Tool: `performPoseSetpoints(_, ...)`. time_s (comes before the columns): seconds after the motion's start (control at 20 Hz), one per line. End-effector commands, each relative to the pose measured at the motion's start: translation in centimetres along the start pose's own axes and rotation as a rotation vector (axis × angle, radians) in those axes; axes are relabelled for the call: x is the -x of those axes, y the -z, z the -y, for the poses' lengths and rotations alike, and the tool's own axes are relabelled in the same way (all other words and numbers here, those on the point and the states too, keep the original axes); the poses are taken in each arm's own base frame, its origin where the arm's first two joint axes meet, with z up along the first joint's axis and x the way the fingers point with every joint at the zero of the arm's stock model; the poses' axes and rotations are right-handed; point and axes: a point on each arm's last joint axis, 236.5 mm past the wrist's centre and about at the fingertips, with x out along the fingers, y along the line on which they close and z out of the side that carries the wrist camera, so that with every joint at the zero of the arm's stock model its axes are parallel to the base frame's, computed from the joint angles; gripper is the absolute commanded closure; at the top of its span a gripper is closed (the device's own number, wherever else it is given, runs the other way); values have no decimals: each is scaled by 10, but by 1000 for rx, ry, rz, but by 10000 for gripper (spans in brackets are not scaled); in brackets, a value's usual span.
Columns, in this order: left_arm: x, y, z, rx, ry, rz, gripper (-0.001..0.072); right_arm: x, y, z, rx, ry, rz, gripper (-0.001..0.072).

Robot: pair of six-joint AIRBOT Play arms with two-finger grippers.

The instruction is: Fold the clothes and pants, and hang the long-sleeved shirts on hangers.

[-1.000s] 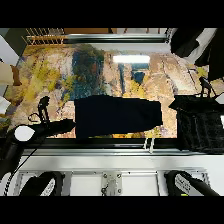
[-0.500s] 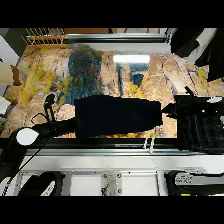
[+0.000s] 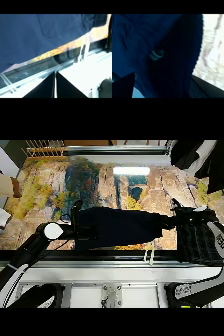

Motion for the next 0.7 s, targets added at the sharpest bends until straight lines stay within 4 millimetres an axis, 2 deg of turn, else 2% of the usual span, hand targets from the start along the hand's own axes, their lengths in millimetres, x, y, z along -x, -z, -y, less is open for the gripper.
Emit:
performPoseSetpoints(0.0, -14, 4, 15, -37, 9, -42, 702, -29, 4, -16, 39, -17, -57, 4)
performPoseSetpoints(0.15, -14, 5, 18, -44, 12, -46, 702, -42, 5, -30, 55, -42, -71, 25)
performPoseSetpoints(0.2, -14, 6, 18, -45, 11, -48, 702, -45, 4, -35, 63, -48, -68, 185)
performPoseSetpoints(0.25, -14, 6, 18, -44, 11, -50, 702, -48, 3, -38, 72, -54, -64, 473)
performPoseSetpoints(0.3, -14, 6, 18, -45, 11, -50, 702, -49, 1, -43, 99, -67, -60, 709)
performPoseSetpoints(0.5, -14, 6, 18, -44, 11, -51, 702, -47, -7, -57, 140, -96, -25, 700)
performPoseSetpoints(0.6, -14, 6, 18, -45, 11, -50, 702, -26, -21, -64, 147, -77, 29, 700)
performPoseSetpoints(0.65, -14, 6, 18, -45, 11, -50, 702, -6, -35, -64, 148, -44, 86, 701)
